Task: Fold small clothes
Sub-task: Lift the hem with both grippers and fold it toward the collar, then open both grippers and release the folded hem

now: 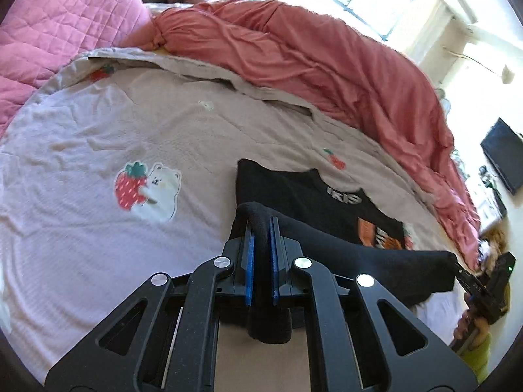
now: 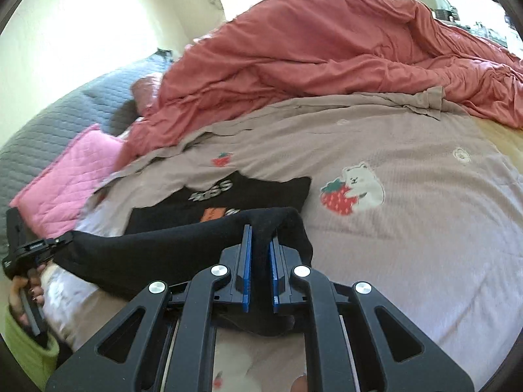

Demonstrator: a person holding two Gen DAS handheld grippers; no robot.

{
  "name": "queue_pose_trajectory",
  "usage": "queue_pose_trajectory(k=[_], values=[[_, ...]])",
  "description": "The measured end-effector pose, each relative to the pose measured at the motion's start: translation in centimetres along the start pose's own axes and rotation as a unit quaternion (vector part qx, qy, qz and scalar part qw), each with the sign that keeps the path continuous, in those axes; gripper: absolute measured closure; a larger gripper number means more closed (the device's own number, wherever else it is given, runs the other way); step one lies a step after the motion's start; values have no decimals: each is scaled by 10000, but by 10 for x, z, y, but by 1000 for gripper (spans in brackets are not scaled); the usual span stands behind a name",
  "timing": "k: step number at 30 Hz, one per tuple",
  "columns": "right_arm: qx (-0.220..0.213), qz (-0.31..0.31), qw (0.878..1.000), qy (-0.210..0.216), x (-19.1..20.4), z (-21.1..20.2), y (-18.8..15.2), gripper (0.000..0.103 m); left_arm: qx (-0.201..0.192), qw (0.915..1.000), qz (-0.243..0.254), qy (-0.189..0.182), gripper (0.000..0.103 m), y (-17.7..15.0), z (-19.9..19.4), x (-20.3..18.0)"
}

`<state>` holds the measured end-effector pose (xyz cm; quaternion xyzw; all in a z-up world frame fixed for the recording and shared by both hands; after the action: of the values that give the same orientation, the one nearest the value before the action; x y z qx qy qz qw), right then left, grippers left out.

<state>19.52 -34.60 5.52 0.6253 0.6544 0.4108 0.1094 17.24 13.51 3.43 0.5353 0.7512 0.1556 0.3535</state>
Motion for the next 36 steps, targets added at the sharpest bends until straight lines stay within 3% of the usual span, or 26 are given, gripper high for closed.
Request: queue_pose_trajectory(k=[7,12,14,15,16,17,18,21,24,29,31,33,36], values=[[403,193,9980,-458,-17,65,4,95,177,9977,-597,251,101,2,61,17],[655,169,9954,-673,-22,87,-2,92,43,9988,-480,38,98,-6,74,27],[583,106,9960,-668,-19,80,-3,91,-143,9988,-455,-79,91,-8,66,31],[518,-4,9963,-686,-15,74,-3,88,-316,9985,-439,-116,82,-10,55,35],[436,-145,9958,-787,-11,68,-3,82,-430,9981,-416,-156,81,-11,47,36],[311,-262,9947,-943,-7,60,-3,53,-521,9977,-394,-181,81,-11,39,36],[168,-342,9941,-1014,-3,52,-4,36,-658,9970,-359,-196,81,-11,28,36],[26,-674,9929,-981,11,35,-8,39,-939,9954,6,-192,81,-13,0,20],[109,-1220,9895,-768,39,25,-23,39,-893,9936,556,-401,81,-29,-13,-11],[594,-2206,9721,-524,85,36,-61,39,-158,9870,1525,-475,80,-79,12,-61],[915,-2226,9690,-550,93,50,-71,40,87,9840,1756,-305,80,-92,30,-69],[1178,-2084,9703,-356,96,62,-77,50,206,9816,1882,-236,80,-97,40,-74],[1318,-2183,9657,-487,101,78,-83,50,303,9793,2001,-69,80,-97,56,-79]])
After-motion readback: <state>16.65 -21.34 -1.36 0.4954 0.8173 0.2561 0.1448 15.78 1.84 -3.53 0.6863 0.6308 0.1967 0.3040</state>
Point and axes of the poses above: each gripper's, at about its wrist camera, not at the fingertips, and z roughly the way its jaws point, x to its left, y to its top, the point moved 1 cm from there along z, roughly the way its jaws point, and after that the axes turned 3 degrees about y, right-handed, at the moved point
